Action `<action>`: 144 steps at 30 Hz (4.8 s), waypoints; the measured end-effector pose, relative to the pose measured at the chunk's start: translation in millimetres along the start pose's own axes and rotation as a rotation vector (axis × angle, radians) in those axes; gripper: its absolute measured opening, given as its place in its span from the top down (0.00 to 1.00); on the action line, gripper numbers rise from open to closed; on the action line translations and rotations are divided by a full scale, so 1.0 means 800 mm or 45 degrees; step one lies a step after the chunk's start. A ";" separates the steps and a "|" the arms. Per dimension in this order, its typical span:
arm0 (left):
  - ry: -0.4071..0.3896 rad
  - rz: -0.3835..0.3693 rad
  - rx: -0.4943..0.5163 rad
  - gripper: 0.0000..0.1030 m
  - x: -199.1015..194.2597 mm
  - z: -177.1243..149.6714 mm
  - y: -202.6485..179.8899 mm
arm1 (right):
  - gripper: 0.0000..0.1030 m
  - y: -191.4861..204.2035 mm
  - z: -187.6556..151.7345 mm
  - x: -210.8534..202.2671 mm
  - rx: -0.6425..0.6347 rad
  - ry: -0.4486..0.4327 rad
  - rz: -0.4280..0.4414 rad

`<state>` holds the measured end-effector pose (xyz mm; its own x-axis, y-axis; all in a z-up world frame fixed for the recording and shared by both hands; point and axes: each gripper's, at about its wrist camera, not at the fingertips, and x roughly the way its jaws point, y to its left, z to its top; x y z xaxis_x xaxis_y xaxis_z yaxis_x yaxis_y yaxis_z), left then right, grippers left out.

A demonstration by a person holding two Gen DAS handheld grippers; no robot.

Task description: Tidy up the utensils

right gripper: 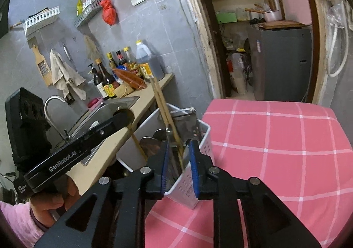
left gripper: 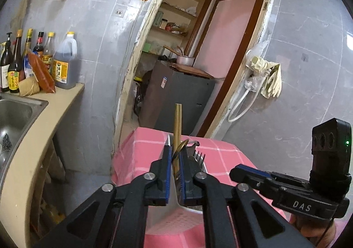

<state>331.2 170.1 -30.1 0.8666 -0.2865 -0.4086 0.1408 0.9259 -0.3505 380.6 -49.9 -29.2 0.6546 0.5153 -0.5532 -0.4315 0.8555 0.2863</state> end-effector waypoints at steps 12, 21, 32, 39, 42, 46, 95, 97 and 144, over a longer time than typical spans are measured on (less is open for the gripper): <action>-0.040 0.015 0.057 0.27 -0.028 -0.006 -0.026 | 0.50 -0.026 -0.009 -0.073 0.114 -0.176 -0.195; -0.066 0.069 0.108 0.00 -0.059 -0.023 -0.061 | 0.16 -0.048 -0.030 -0.146 0.161 -0.296 -0.377; -0.063 0.089 0.187 0.00 -0.098 -0.066 -0.113 | 0.01 -0.069 -0.082 -0.242 0.166 -0.379 -0.517; -0.059 0.114 0.214 0.00 -0.137 -0.099 -0.138 | 0.01 -0.067 -0.123 -0.292 0.131 -0.394 -0.538; -0.065 0.130 0.209 0.00 -0.157 -0.113 -0.148 | 0.01 -0.061 -0.140 -0.313 0.121 -0.395 -0.534; -0.066 0.148 0.220 0.00 -0.182 -0.131 -0.160 | 0.01 -0.051 -0.163 -0.339 0.107 -0.391 -0.519; -0.162 0.207 0.229 0.00 -0.262 -0.195 -0.189 | 0.01 -0.017 -0.229 -0.399 0.041 -0.415 -0.540; -0.161 0.206 0.230 0.00 -0.262 -0.195 -0.188 | 0.01 -0.017 -0.229 -0.399 0.040 -0.412 -0.541; -0.145 0.202 0.231 0.00 -0.259 -0.196 -0.183 | 0.01 -0.020 -0.233 -0.395 0.057 -0.401 -0.540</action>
<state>56.2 55.2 -26.5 0.9315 -0.1142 -0.3454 0.0736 0.9890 -0.1285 65.0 -236.3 -4.7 0.9237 0.1082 -0.3674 -0.0660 0.9899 0.1256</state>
